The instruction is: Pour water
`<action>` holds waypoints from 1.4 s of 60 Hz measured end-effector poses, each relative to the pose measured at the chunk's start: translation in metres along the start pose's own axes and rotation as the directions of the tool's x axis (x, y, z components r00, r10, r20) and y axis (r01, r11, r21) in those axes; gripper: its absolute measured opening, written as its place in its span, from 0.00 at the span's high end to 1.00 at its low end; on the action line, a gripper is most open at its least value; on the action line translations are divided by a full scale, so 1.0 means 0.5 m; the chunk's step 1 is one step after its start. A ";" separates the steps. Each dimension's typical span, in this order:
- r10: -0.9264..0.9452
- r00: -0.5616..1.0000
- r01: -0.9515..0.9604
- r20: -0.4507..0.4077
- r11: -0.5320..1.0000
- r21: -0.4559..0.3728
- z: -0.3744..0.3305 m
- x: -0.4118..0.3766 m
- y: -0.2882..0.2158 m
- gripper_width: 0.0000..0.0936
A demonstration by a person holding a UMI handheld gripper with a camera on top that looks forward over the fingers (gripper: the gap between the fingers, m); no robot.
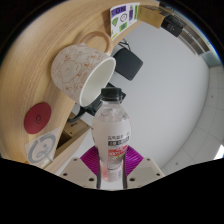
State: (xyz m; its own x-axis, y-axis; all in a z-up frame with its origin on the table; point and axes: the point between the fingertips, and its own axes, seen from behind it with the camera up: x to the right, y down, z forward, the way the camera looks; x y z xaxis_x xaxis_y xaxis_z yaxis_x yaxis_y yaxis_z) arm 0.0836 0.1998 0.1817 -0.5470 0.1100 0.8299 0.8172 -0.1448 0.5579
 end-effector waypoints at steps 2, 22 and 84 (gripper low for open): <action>0.025 1.000 -0.025 0.012 1.000 0.006 -0.001 -0.002 -0.001 0.69; 0.746 0.650 -0.756 0.144 0.654 0.027 -0.045 0.050 0.047 0.69; 0.761 -0.583 -0.798 0.284 -0.470 -0.378 -0.078 -0.226 -0.093 0.21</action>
State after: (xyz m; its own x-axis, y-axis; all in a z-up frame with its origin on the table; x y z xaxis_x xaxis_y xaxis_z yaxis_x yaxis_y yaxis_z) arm 0.1002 0.1556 0.0626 0.9926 0.1046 -0.0619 -0.0161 -0.3918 -0.9199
